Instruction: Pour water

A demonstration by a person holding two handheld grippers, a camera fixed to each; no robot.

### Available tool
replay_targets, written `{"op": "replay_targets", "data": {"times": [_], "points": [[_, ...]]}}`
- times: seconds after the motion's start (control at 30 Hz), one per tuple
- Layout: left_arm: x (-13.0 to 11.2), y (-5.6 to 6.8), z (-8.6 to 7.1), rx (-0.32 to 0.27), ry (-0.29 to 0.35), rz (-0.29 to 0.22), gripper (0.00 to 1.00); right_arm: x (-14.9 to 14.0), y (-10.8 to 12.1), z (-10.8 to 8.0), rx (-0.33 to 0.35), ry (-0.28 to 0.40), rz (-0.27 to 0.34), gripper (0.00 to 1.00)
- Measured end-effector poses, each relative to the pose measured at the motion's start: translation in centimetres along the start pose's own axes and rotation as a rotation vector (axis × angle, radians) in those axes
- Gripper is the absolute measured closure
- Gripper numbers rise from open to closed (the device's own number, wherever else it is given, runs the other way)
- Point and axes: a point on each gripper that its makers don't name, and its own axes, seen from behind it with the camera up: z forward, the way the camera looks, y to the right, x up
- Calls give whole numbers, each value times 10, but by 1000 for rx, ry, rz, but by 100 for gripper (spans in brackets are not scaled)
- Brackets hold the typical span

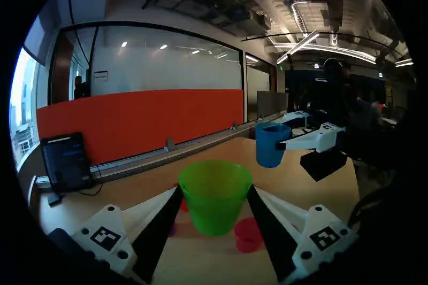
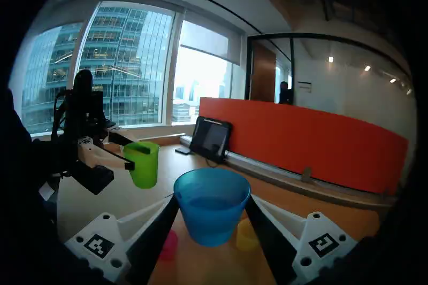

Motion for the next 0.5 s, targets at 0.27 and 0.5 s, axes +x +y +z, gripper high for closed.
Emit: {"op": "replay_targets", "data": {"times": [0.27,0.5], "points": [[3,9,-5,-11,16,4,14,21,1,5,17,26,-13,10],[6,16,-9,-19,28,6,14,42,-2,10,43,48,-39,9]]}}
